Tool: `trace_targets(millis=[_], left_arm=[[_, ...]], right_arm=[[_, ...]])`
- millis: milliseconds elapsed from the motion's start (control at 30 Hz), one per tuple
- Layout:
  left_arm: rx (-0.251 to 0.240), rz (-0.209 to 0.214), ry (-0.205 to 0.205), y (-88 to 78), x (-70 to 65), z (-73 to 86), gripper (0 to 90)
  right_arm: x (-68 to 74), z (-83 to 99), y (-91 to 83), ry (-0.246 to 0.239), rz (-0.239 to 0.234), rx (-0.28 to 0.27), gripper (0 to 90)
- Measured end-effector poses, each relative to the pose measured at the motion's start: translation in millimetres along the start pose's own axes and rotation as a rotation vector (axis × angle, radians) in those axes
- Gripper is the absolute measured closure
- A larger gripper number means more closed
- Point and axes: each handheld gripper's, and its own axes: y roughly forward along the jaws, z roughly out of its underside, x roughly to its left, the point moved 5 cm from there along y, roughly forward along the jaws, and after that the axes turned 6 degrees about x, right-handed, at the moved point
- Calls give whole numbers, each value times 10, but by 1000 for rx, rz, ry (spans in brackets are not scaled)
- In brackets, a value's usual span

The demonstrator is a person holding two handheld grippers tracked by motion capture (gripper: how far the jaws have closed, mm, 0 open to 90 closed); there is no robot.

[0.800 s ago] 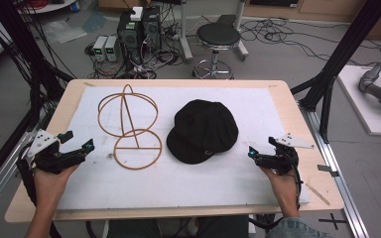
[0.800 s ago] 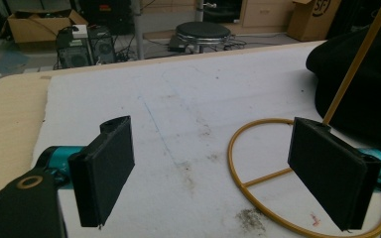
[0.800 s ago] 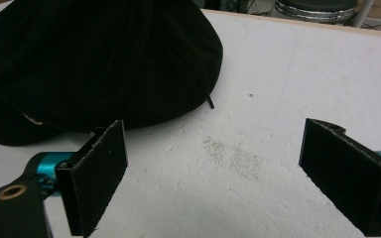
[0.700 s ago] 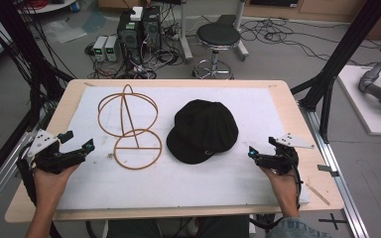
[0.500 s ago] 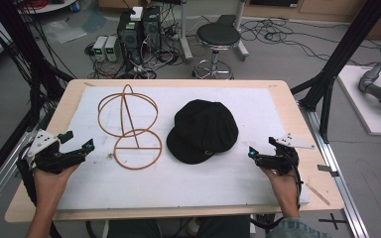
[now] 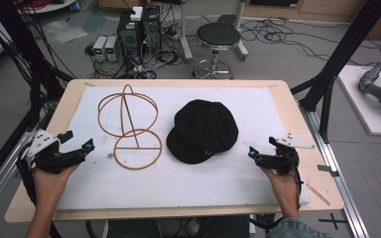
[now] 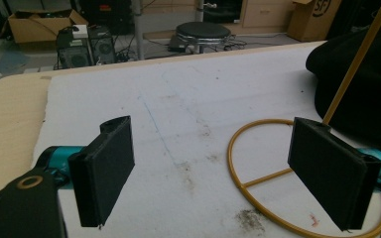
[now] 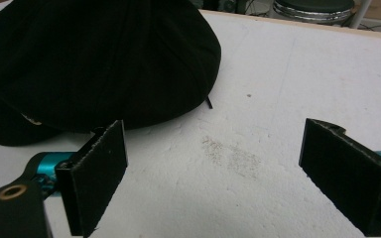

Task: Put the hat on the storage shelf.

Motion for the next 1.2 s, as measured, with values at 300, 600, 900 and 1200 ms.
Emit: trace_targets(millis=[300, 600, 900, 1200], left_arm=[[5, 1, 1, 1, 2, 9, 184], [1, 2, 2, -7, 9, 0, 184], [5, 8, 7, 15, -24, 3, 184], [11, 6, 3, 15, -6, 14, 185]], right_arm=[[32, -71, -7, -5, -7, -15, 113], [82, -199, 16, -13, -17, -30, 113], [136, -501, 110, -58, -4, -51, 113], [276, -790, 362, -91, -12, -71, 113]])
